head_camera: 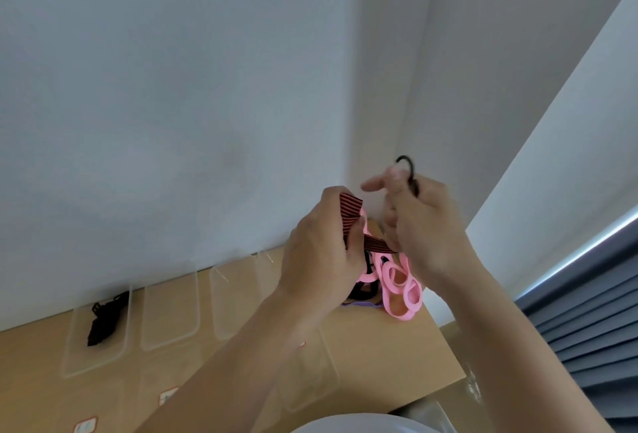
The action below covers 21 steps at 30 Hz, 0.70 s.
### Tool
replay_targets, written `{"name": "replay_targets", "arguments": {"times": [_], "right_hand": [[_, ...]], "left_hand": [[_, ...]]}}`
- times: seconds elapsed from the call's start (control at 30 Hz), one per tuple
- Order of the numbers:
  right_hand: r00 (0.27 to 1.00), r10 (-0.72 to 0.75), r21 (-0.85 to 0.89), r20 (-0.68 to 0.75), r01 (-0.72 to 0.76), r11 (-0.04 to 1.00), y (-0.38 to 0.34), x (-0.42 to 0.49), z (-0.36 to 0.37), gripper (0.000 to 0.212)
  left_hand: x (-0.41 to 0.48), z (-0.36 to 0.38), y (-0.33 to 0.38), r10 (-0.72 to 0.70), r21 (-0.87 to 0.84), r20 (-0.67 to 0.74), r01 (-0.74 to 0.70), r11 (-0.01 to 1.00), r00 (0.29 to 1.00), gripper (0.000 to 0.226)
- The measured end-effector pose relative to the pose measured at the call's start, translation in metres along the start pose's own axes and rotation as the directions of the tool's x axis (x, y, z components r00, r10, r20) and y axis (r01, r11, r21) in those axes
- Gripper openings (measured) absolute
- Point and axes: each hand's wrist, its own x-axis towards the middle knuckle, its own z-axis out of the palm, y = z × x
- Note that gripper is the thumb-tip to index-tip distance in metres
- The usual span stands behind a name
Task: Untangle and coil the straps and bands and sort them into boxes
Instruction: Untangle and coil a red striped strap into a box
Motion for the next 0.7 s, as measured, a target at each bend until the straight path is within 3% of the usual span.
{"name": "replay_targets", "arguments": {"times": [0.13,0.23,0.33,0.43,0.53,0.63,0.7], "right_hand": [[0.987,0.038,-0.277,0.158,0.007,0.961,-0.007,-0.002,0.0,0.026],[0.944,0.072,-0.191,0.321,-0.01,0.981,-0.016,-0.003,-0.004,0.032],[0.951,0.044,-0.055,0.305,-0.028,0.998,-0.017,0.004,-0.003,0.028],[0.961,0.034,-0.05,0.275,-0.021,0.999,-0.014,0.006,0.005,0.025],[0.953,0.076,-0.094,0.294,-0.05,0.994,-0.008,0.008,0.007,0.027],[0.929,0.125,-0.103,0.348,-0.094,0.99,-0.004,0.01,0.004,0.028],[0.922,0.097,-0.072,0.374,-0.075,0.995,-0.003,0.011,0.003,0.025]], "left_hand": [[-0.001,-0.011,0.008,0.124,0.24,0.015,-0.124,0.963,0.992,0.029],[0.001,-0.02,0.014,0.1,0.288,0.065,-0.115,0.951,0.993,0.055],[0.004,-0.026,0.021,0.102,0.297,0.095,-0.126,0.947,0.99,0.064],[0.01,-0.033,0.019,0.026,0.191,0.194,-0.063,0.98,0.981,0.072],[0.017,-0.04,0.016,-0.106,0.014,0.4,0.11,0.994,0.91,0.08],[0.018,-0.047,0.015,-0.172,-0.13,0.56,0.291,0.948,0.81,0.081],[0.019,-0.049,0.014,-0.153,-0.288,0.598,0.388,0.875,0.787,0.067]]}}
